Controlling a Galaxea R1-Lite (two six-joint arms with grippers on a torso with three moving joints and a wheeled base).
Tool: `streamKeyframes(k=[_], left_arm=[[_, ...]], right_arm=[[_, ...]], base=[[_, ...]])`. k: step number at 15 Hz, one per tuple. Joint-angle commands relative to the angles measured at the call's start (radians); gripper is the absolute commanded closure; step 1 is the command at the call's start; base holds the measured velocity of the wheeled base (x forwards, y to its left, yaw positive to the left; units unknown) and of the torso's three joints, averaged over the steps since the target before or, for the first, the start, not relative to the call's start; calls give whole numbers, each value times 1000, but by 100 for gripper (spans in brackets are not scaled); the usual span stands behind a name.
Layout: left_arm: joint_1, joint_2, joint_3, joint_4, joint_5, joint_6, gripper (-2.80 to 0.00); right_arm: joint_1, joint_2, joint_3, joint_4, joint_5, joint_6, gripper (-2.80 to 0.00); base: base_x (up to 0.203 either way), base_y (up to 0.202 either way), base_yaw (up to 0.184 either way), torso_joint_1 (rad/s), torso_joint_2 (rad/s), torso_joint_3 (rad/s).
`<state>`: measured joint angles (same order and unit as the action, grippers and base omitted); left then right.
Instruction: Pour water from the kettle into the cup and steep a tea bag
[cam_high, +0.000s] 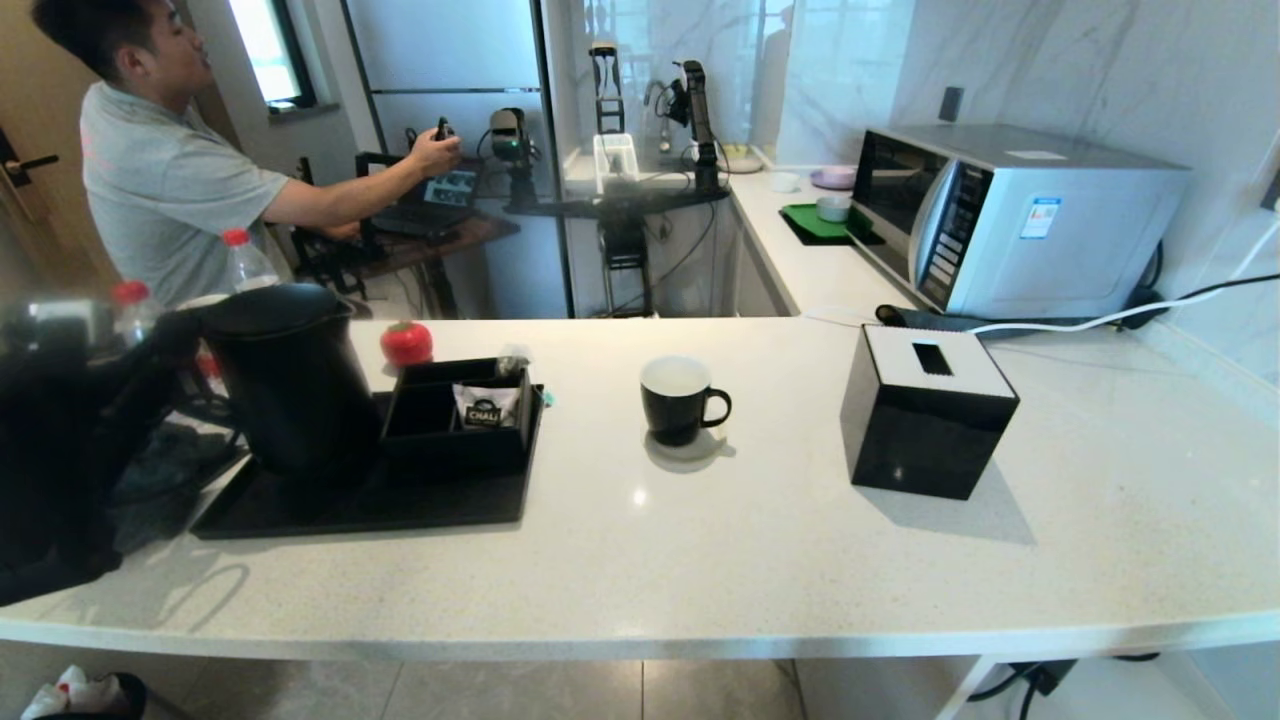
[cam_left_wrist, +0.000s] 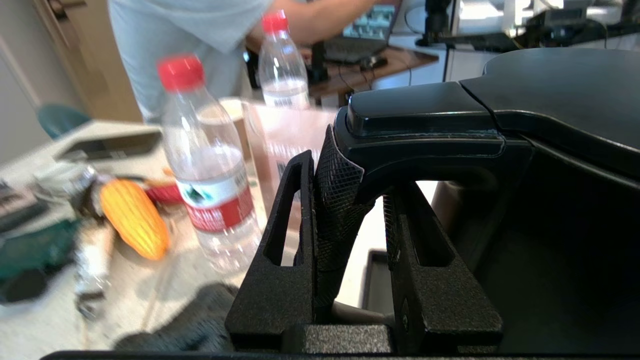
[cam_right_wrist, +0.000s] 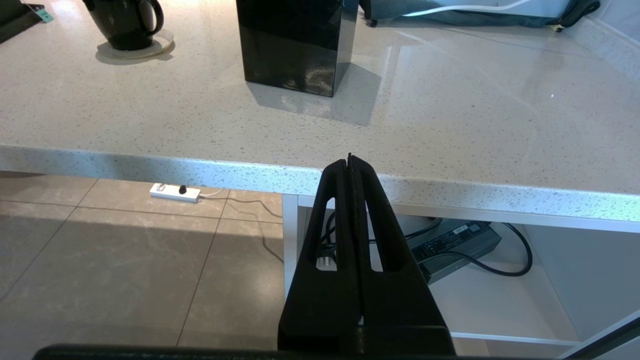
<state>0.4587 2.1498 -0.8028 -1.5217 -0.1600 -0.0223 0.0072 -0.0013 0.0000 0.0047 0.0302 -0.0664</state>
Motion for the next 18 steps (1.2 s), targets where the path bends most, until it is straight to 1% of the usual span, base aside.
streamKeyframes(k=[1, 9, 18], left_arm=[[-4, 34, -11, -48, -1, -8, 0], [-26, 91, -29, -48, -1, -10, 0], [-26, 118, -15, -48, -3, -11, 0]], right_arm=[[0, 1, 0, 0, 0, -1, 0], [0, 1, 0, 0, 0, -1, 0], [0, 1, 0, 0, 0, -1, 0]], base=[[0, 0, 0, 0, 0, 0], [0, 0, 0, 0, 0, 0], [0, 0, 0, 0, 0, 0]])
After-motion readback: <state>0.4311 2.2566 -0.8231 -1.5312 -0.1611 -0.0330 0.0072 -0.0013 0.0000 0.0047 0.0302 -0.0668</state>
